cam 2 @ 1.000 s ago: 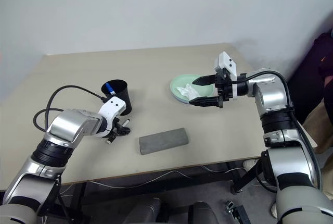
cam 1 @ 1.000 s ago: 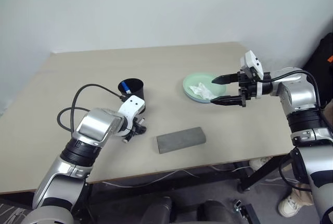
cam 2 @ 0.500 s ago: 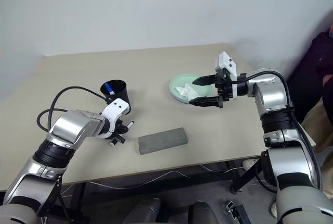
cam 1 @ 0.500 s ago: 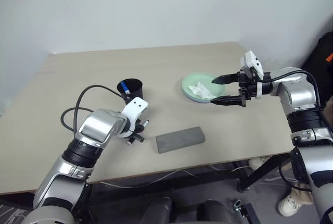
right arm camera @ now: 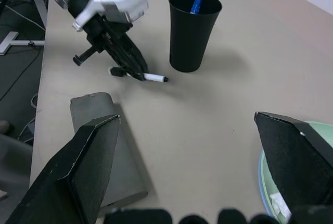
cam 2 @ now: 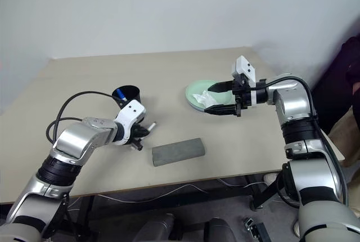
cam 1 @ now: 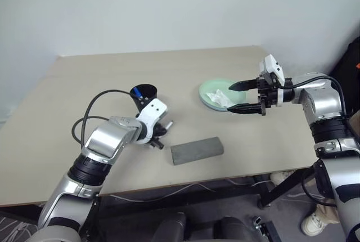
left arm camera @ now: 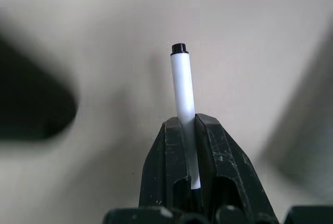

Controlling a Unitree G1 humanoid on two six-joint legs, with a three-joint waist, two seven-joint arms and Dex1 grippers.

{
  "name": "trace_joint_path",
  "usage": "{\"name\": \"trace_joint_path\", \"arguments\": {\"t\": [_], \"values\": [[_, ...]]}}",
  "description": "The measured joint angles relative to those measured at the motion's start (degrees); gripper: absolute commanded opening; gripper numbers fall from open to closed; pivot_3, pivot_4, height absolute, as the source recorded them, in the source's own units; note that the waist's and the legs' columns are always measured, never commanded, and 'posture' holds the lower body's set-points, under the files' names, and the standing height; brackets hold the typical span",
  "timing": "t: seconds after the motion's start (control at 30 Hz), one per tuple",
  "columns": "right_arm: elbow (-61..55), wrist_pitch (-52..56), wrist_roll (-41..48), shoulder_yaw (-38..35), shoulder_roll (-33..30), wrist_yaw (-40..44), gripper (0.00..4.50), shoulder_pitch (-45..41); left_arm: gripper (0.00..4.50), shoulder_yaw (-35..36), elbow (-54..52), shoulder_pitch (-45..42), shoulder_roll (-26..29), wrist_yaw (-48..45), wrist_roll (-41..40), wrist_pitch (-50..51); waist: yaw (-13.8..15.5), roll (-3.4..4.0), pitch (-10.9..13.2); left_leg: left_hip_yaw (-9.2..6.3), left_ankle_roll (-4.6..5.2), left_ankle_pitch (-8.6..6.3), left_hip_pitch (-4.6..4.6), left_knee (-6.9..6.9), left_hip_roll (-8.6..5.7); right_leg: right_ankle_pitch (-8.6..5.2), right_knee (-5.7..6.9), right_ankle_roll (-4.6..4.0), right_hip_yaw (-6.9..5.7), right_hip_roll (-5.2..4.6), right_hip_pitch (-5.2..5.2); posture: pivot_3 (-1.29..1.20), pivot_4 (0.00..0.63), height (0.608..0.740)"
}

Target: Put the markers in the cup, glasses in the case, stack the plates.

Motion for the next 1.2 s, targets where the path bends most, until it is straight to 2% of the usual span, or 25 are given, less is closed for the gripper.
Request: {"name": "trace_joint_path", "arguments": {"t": [0.17,0.27,0.4,0.6,0.8,1.2], "values": [[0.0,0.02,0.01,0.06,0.01,-0.02,4.5,0.01,0.02,5.57,-1.9,0.04,-2.58,-3.36,-3.65,-8.65,-0.02,0.0,0.0,0.0,-0.01,0.01,0.0,-0.04,0.04,0.0,0.02,0.01,0.01,0.09,-0.02,0.0,0.0,0.727],[-0.01,0.09,0.02,0.06,0.0,-0.03,4.5,0.02,0.02,9.01,-1.33,-0.2,-5.66,-1.99,-3.87,-14.49,0.0,0.0,0.0,0.0,0.0,0.01,0.01,-0.04,0.05,0.0,0.03,0.01,0.01,0.11,-0.01,0.0,0.0,0.727],[-0.03,0.09,0.09,-0.05,0.01,-0.24,4.5,-0.06,0.02,15.1,4.25,-4.07,-10.66,4.73,-2.28,-25.36,0.07,0.0,0.0,0.0,0.03,0.03,0.01,0.04,0.04,0.02,0.04,0.02,-0.02,0.1,0.02,0.0,0.0,0.727],[-0.03,0.4,0.35,-1.25,-0.29,-0.58,4.5,-0.4,0.02,21.98,15.37,-9.39,-12.93,13.99,1.25,-38.86,0.07,-0.02,-0.01,0.0,0.07,0.04,0.0,0.12,0.02,0.05,0.05,0.08,0.0,0.13,0.1,0.0,0.0,0.727],[-1.14,3.26,3.29,-4.01,-0.51,-0.79,4.5,-1.99,0.02,23.33,23.72,-10.12,-12.93,16.21,3.69,-46.45,0.08,-0.02,-0.01,0.0,0.12,0.07,-0.03,0.12,0.02,0.06,0.05,0.09,0.0,0.14,0.12,0.0,0.0,0.727],[-2.59,5.0,5.09,-5.46,-1.42,-1.37,4.5,-2.71,0.02,23.33,28.29,-6.91,-13.34,18.46,5.97,-51.62,0.06,-0.04,-0.02,0.0,0.13,0.07,-0.03,0.1,0.03,0.06,0.07,0.09,-0.01,0.11,0.1,0.0,0.0,0.727]]}}
